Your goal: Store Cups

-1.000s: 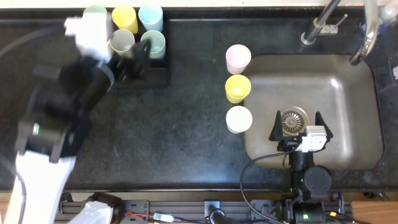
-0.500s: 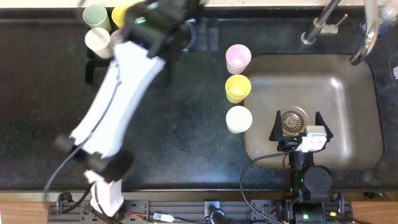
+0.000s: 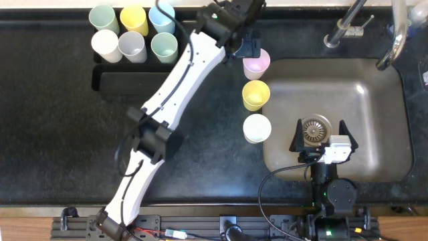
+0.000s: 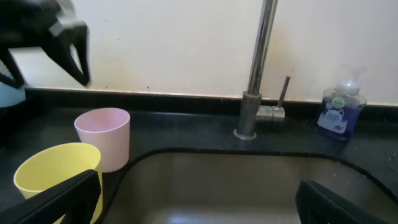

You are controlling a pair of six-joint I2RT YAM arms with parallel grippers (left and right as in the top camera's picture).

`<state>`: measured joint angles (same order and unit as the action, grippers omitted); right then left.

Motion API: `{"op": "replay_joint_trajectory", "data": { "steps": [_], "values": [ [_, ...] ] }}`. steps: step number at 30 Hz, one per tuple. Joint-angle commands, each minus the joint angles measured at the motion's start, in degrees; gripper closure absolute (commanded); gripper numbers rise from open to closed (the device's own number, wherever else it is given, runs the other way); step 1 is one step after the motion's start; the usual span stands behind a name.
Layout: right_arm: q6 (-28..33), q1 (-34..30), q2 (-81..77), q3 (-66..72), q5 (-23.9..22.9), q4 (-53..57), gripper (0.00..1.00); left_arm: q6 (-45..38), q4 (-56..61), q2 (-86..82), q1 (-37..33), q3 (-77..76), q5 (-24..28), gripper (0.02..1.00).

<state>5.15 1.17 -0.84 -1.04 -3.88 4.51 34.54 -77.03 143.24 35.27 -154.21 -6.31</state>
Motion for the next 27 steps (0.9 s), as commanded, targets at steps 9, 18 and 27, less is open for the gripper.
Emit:
{"op": "replay_joint_trajectory", "data": {
  "steps": [9,18,27],
  "values": [
    [0.02,-0.02,0.63,0.76,-0.20,-0.39,0.003,-1.73,6.05,6.95,0.11,-3.06,-1.40,0.018],
    [0.02,-0.02,0.63,0.76,-0.20,-0.39,0.005,-2.80,4.85,7.56,0.11,-3.04,-1.29,0.049],
    [0.02,-0.02,0.63,0.76,-0.20,-0.39,0.005,-2.86,0.50,7.56,0.17,-3.04,-0.81,0.117]
  ]
}}
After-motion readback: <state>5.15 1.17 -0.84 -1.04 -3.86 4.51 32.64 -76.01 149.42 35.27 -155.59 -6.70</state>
